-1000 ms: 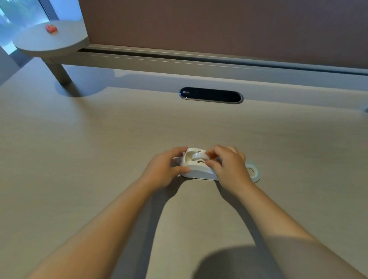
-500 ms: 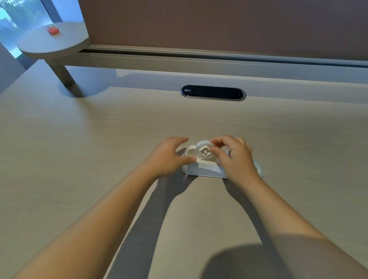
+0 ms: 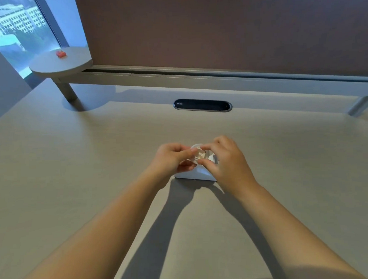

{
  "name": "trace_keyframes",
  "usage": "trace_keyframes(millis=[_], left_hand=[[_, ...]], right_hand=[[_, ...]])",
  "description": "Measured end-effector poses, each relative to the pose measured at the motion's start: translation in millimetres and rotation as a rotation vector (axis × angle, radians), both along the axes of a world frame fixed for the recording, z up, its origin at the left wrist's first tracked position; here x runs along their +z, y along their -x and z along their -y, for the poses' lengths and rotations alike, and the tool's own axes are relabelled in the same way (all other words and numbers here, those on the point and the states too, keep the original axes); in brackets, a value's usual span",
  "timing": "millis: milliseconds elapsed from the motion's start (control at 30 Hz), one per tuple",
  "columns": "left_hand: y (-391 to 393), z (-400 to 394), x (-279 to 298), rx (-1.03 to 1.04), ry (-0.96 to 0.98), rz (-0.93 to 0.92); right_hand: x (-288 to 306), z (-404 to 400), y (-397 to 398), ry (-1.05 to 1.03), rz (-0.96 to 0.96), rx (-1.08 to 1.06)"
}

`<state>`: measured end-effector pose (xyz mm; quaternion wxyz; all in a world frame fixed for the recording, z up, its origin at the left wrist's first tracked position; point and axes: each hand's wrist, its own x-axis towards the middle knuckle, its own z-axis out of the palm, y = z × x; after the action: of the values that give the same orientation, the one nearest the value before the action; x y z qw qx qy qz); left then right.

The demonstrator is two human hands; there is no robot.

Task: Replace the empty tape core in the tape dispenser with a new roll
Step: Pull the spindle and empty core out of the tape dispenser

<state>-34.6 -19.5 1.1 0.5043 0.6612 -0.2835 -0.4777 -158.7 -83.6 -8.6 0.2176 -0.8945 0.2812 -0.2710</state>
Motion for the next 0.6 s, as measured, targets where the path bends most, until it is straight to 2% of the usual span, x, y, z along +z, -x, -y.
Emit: trace_keyframes(millis=[67,233,600], left_hand=[[3.6,-1.8,-1.9,0.027,0.014,0.016],[13.1,-12.2,-3.4,0.054,0.076,0.075],[35.3,-64.6,-20.0,0.084,0.333,0.133]], right_hand=[[-1.3,-2.9,2.8,0.119,-0.056,-0.010],[-7.2,-16.8,6.4,0.221,-0.104,-0.042],[-6.1,-72.4,29.0,0.331,0.008,0.008]])
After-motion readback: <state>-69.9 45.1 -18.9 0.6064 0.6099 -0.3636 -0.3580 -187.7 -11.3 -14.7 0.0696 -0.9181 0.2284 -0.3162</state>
